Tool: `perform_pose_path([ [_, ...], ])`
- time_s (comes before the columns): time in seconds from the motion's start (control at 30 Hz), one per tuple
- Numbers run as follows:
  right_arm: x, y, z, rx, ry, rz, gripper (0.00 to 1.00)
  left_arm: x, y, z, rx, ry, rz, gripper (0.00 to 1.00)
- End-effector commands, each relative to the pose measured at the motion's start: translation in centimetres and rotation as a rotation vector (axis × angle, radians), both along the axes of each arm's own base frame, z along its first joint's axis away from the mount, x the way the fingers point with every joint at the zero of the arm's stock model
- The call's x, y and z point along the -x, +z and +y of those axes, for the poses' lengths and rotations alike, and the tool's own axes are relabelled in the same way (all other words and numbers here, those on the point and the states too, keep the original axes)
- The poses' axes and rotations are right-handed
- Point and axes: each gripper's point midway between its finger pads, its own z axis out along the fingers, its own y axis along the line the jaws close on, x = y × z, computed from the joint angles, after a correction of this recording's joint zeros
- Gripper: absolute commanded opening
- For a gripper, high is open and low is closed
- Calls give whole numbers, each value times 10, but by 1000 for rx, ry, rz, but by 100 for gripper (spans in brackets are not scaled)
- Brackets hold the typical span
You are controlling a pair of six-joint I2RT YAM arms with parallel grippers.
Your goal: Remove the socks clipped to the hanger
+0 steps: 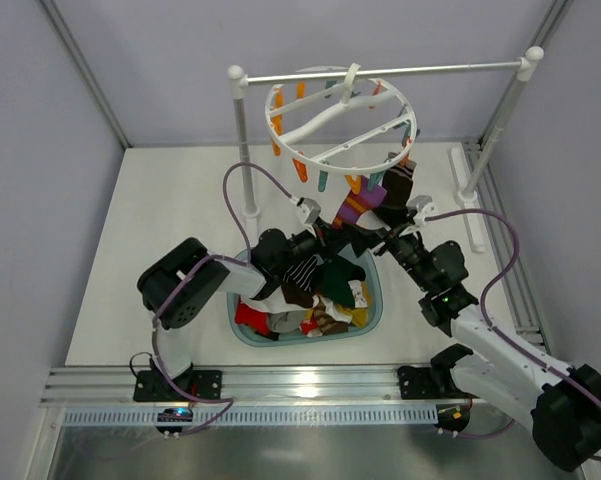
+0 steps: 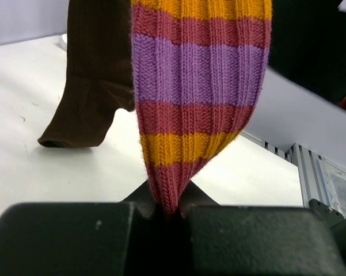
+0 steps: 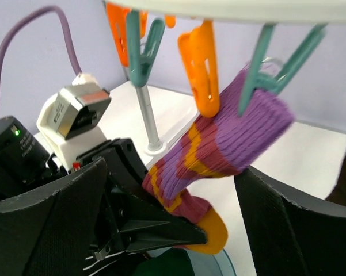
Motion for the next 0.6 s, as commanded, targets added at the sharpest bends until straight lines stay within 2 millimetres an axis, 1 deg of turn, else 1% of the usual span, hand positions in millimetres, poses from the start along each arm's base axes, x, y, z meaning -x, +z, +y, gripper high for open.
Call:
perform_pose_path([
  [0.0,7,25,-22,-24,-95,-59,92,16,77,15,189,1,-226,0],
  [0.07,10,25,-32,-27,-134,-61,93,18,74,16,184,0,-221,0],
  [0.1,14,29,-38,-42,-153,-77,100,18,73,17,182,1,-218,0],
  [0.13,11,30,-48,-54,-208,-76,100,19,71,16,181,-3,-213,0],
  [0.2,11,34,-54,-64,-236,-86,100,20,70,15,179,-13,-209,0],
  [0.27,8,36,-52,-59,-241,-89,100,20,68,16,176,-16,-204,0],
  [0.3,6,43,-51,-60,-239,-99,100,20,67,16,175,-16,-202,0],
  [0.33,-1,39,-49,-44,-247,-84,99,20,66,16,174,-16,-202,0],
  [0.43,-14,48,-52,-47,-298,-88,100,23,64,18,167,-14,-197,0],
  [0.47,-22,48,-51,-36,-313,-82,100,24,62,19,163,-15,-194,0],
  [0.53,-28,53,-49,-31,-317,-90,100,25,62,20,162,-15,-194,0],
  [0.57,-33,51,-45,-17,-317,-86,100,26,61,21,159,-16,-193,0],
])
